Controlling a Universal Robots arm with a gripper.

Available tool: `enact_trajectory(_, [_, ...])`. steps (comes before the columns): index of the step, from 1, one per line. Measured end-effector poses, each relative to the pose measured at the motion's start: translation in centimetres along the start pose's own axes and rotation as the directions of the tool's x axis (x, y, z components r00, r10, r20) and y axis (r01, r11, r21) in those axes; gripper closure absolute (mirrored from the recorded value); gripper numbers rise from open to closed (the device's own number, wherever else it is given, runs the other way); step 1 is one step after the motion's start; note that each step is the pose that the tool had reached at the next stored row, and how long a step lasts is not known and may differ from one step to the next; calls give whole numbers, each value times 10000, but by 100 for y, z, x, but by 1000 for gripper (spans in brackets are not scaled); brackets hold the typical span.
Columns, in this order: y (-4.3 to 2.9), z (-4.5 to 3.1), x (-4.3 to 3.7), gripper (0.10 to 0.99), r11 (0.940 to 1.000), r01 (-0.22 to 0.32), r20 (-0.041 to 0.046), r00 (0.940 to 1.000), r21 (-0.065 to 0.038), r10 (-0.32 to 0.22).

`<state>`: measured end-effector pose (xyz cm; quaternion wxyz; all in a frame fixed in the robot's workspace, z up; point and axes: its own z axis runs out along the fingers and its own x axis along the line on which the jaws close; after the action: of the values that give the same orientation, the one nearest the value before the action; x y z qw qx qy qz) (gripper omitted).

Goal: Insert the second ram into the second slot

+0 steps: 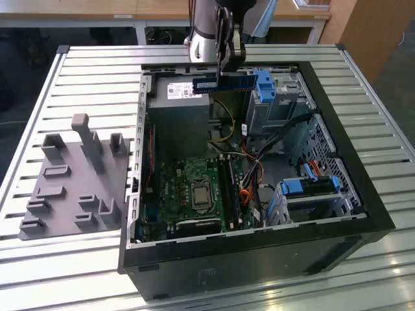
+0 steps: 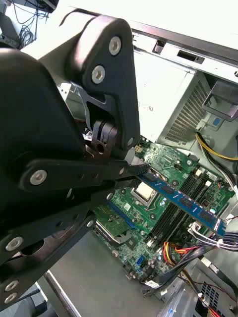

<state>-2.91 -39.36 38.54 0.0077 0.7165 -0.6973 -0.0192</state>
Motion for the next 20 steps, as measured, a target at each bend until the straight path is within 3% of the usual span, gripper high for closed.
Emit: enact_trajectory(20, [1, 0, 43, 949, 10000, 0, 0, 10000, 0, 0])
